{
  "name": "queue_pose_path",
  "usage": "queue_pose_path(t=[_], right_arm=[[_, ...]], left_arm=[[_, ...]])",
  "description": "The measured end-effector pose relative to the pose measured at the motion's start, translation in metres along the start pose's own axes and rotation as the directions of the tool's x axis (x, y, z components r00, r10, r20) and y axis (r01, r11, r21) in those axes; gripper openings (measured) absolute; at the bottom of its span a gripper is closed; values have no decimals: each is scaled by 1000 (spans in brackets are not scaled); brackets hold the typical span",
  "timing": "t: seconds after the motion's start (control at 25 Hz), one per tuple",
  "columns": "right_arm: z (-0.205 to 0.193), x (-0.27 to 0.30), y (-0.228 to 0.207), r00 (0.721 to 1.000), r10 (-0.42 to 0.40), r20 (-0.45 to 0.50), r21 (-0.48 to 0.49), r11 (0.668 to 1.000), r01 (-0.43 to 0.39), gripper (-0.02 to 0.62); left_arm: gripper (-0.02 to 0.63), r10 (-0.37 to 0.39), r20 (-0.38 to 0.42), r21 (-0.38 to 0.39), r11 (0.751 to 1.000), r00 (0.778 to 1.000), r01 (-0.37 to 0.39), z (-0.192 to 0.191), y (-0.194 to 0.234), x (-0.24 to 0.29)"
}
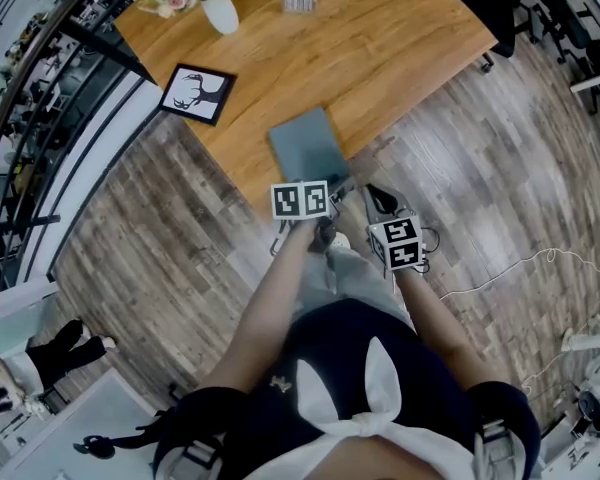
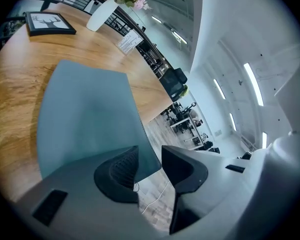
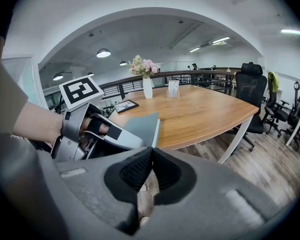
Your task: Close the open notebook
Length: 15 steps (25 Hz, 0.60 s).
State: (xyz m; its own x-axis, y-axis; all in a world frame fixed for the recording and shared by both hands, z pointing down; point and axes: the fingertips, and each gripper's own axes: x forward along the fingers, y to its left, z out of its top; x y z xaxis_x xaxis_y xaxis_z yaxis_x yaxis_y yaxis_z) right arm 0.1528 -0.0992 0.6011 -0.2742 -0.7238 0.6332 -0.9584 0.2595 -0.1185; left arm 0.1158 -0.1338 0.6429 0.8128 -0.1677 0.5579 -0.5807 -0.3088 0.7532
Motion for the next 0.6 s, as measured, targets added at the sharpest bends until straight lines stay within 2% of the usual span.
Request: queue_pose_path(t=[0.24, 0.6], right_arm=[[-3, 1, -1, 1000, -6, -7, 6, 1000, 6, -2], [-4, 6, -3, 1000, -9, -18, 12, 1000, 9, -2]], left_arm=[[140, 17, -6, -35, 999, 1000, -17, -4, 11, 4], [137, 73, -31, 14, 997, 997, -73, -6, 20, 10]])
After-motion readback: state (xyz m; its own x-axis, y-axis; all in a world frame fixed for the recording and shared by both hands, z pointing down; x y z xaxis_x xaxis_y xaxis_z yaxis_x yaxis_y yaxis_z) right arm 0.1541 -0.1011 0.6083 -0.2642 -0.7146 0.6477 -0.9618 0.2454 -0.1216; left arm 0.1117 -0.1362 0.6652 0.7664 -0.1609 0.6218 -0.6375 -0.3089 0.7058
